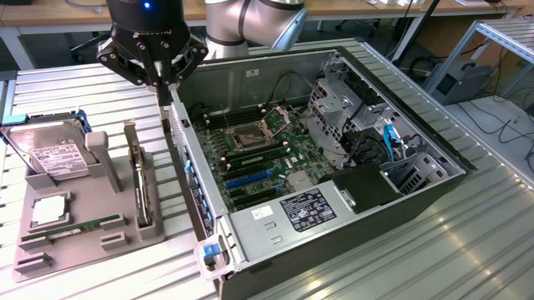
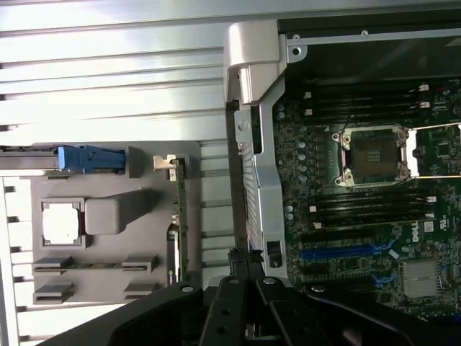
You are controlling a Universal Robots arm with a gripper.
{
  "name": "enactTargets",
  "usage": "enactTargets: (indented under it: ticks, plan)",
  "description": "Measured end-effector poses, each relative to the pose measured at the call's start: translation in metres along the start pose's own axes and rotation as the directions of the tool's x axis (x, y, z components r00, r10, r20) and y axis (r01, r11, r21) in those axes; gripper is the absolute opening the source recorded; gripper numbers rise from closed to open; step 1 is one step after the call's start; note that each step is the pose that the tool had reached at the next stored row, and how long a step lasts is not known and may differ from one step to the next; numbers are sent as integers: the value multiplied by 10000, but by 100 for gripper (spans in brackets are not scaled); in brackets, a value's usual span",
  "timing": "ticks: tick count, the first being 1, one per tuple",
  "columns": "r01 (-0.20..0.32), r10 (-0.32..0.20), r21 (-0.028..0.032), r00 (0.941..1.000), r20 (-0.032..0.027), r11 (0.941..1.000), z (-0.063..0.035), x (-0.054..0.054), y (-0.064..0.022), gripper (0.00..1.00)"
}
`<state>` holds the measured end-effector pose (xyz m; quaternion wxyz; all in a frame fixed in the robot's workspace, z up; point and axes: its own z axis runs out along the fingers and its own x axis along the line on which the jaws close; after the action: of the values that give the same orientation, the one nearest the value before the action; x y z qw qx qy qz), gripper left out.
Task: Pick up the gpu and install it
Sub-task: 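Reach for the gpu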
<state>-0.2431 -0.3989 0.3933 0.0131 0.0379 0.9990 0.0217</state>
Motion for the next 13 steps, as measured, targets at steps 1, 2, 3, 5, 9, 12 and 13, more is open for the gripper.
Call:
enactTargets:
  ticks: [1, 2, 3, 5, 9, 12, 13]
  plan:
    - [0, 0, 0, 10000, -1, 10000, 0, 3, 0, 11]
    - [0, 0, 0, 10000, 0, 10000, 0, 8, -1, 11]
    - [0, 0, 0, 10000, 0, 10000, 0, 12, -1, 11]
    - [1, -1, 0, 10000, 0, 10000, -1, 21, -2, 11]
    - [1, -1, 0, 10000, 0, 10000, -1, 33, -3, 11]
    - [0, 0, 0, 10000, 0, 10000, -1, 43, -3, 11]
    - [0, 0, 0, 10000, 0, 10000, -1, 46, -3, 11]
